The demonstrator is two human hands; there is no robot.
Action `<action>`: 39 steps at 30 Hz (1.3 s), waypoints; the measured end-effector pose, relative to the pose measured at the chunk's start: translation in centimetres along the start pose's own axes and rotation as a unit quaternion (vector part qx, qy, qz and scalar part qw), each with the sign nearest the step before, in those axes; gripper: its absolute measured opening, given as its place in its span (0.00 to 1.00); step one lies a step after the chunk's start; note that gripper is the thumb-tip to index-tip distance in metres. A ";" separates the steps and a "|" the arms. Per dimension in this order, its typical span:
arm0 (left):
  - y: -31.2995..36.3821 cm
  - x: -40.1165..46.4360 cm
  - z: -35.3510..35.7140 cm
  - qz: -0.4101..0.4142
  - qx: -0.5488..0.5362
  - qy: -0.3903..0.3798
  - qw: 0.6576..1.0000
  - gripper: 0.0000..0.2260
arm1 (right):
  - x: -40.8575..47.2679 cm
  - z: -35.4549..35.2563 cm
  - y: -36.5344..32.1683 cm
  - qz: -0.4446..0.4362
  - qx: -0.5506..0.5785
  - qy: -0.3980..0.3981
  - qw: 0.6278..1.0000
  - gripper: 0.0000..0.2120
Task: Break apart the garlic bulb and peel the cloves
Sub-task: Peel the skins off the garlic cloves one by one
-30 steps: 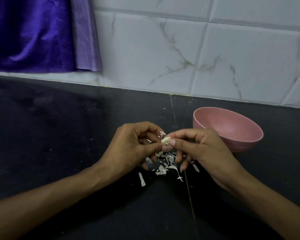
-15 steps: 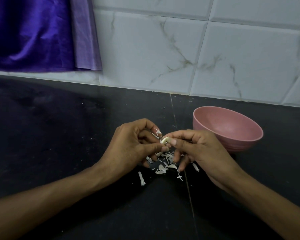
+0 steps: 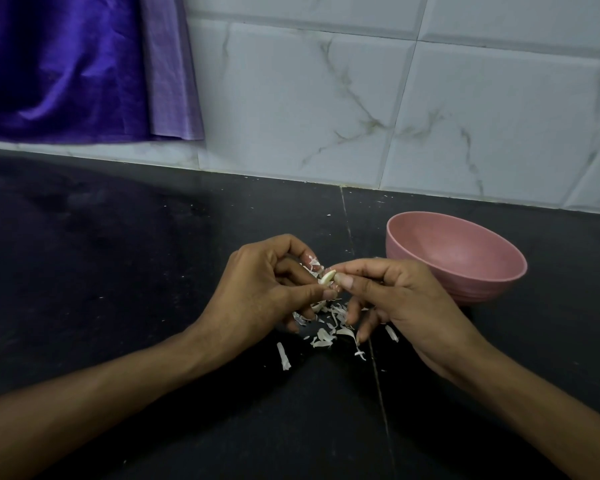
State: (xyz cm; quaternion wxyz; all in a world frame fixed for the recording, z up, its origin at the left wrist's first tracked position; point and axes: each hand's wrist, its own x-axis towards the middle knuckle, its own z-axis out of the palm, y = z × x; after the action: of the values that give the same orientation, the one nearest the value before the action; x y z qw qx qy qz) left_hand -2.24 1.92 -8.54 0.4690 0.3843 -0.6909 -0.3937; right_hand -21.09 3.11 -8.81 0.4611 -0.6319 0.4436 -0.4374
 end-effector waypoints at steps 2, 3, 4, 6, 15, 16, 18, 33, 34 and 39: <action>0.0 0.0 0.0 0.000 0.000 -0.001 1.000 0.15 | 0.0 0.0 0.0 -0.001 -0.002 -0.001 1.000 0.07; 0.0 0.0 0.0 0.002 0.001 -0.001 1.000 0.16 | -0.1 0.0 -0.1 -0.002 -0.004 -0.001 1.000 0.07; 0.0 0.0 0.1 0.003 0.002 -0.002 1.000 0.16 | -0.1 0.0 -0.1 -0.003 -0.003 -0.001 1.000 0.07; 0.0 0.1 0.1 0.002 0.002 -0.003 1.000 0.16 | -0.2 0.0 -0.2 -0.003 -0.002 -0.003 1.000 0.07; 0.2 0.0 0.0 -0.019 -0.020 0.001 1.000 0.17 | -0.2 0.1 -0.5 -0.004 0.003 -0.005 1.000 0.08; 0.2 0.0 0.0 -0.019 -0.021 0.001 1.000 0.17 | -0.2 0.2 -0.5 -0.006 0.001 -0.002 1.000 0.08; 0.2 0.0 0.1 -0.019 -0.024 0.002 1.000 0.17 | -0.1 0.1 -0.4 -0.012 -0.005 -0.001 1.000 0.07; 0.2 -0.2 0.2 -0.008 -0.004 -0.008 1.000 0.17 | -0.3 0.5 -0.1 -0.041 -0.025 0.027 0.998 0.07; 0.3 -0.2 0.2 -0.010 -0.005 -0.008 1.000 0.17 | -0.2 0.5 0.0 -0.044 -0.025 0.029 0.998 0.07; 0.2 0.0 0.3 -0.021 -0.017 -0.008 1.000 0.17 | -0.4 0.7 -0.1 -0.050 -0.034 0.029 0.998 0.07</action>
State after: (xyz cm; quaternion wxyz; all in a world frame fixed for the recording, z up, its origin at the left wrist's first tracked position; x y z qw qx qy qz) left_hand -2.59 2.10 -8.44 0.4613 0.3875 -0.6798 -0.4181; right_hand -20.50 3.61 -8.91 0.4035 -0.6558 0.4393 -0.4627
